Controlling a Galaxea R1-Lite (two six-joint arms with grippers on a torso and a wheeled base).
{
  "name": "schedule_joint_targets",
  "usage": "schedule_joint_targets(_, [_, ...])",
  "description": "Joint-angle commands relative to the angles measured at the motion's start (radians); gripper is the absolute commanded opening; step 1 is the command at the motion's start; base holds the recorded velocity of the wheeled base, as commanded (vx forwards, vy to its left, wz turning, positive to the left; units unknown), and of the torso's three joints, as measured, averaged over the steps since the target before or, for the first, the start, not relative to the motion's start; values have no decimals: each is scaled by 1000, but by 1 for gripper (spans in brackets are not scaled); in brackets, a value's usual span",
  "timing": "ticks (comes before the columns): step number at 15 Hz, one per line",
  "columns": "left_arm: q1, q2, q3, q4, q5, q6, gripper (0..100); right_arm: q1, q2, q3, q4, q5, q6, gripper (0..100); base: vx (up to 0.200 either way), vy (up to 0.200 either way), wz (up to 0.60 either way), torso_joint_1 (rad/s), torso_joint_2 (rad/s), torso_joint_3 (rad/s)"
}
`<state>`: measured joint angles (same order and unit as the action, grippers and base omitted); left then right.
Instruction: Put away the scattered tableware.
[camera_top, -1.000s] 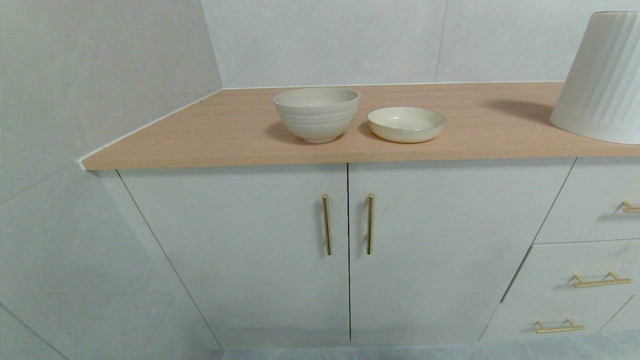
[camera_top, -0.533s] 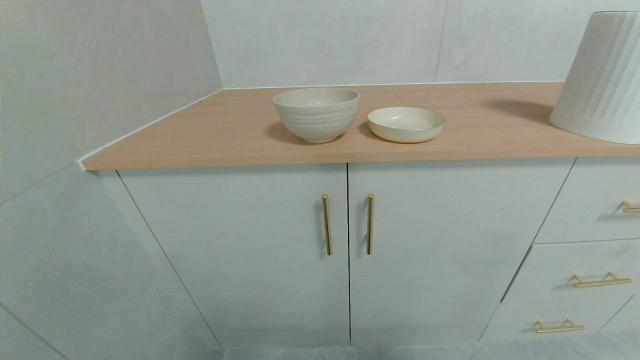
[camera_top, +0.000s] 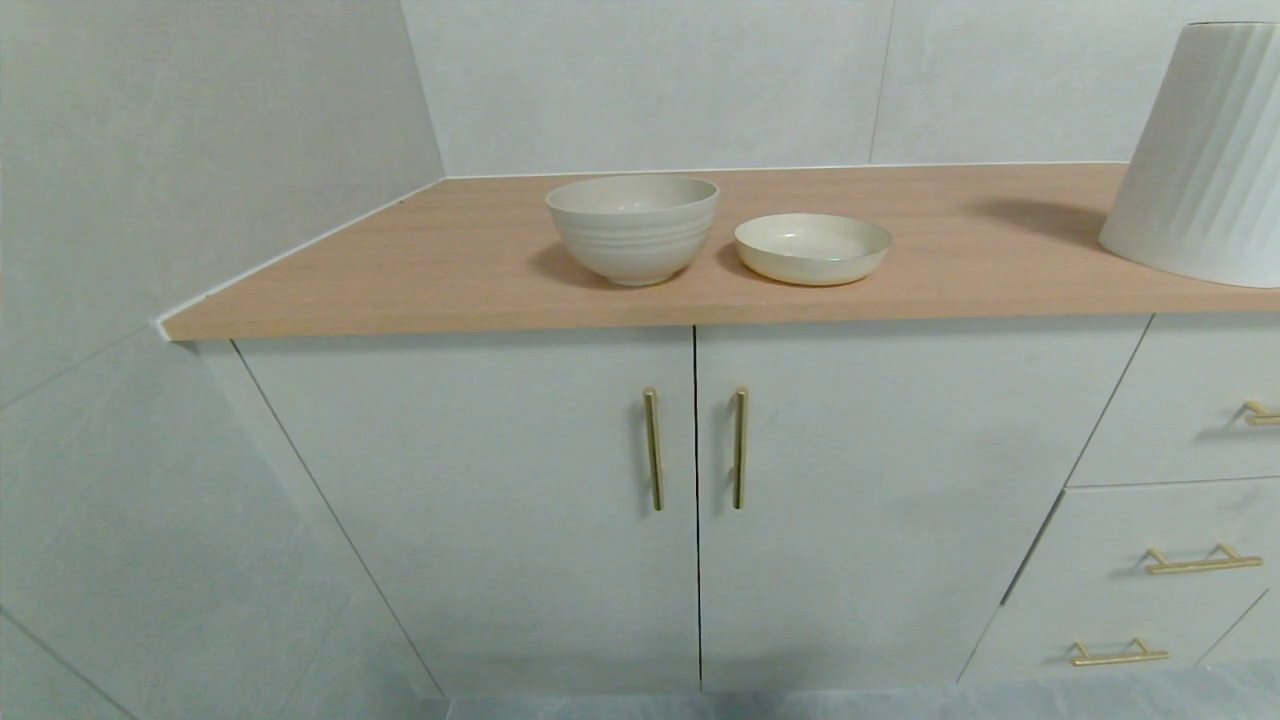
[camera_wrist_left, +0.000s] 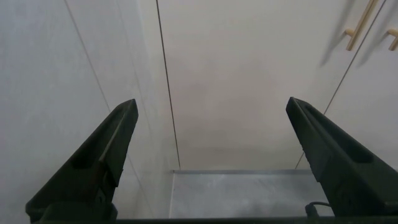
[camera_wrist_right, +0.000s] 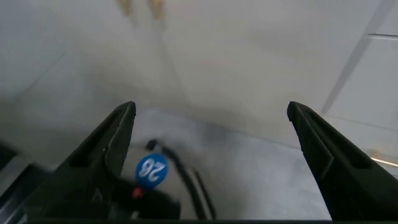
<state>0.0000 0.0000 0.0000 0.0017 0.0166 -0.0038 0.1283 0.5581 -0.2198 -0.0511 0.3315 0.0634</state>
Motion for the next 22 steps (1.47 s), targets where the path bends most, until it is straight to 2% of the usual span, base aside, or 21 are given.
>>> schedule_joint_targets(1, [0, 2, 0, 0, 0, -1, 100, 132, 247, -59, -36, 3, -2, 100, 0, 0, 0, 0, 0, 0])
schedule_joint_targets(6, [0, 2, 0, 0, 0, -1, 100, 231, 525, -95, -286, 3, -2, 100, 0, 0, 0, 0, 0, 0])
schedule_joint_targets(9, [0, 0, 0, 0, 0, 1, 100, 306, 720, -182, -435, 3, -2, 100, 0, 0, 0, 0, 0, 0])
schedule_joint_targets(11, [0, 0, 0, 0, 0, 1, 100, 360, 873, -351, -443, -2, -1, 100, 0, 0, 0, 0, 0, 0])
schedule_joint_targets(14, [0, 0, 0, 0, 0, 2, 100, 441, 965, -494, -444, -2, 7, 100, 0, 0, 0, 0, 0, 0])
schedule_joint_targets(18, [0, 0, 0, 0, 0, 2, 100, 524, 1004, -507, -438, -5, 27, 100, 0, 0, 0, 0, 0, 0])
schedule_joint_targets(22, [0, 2, 0, 0, 0, 2, 100, 530, 1063, -527, -454, -5, 32, 100, 0, 0, 0, 0, 0, 0])
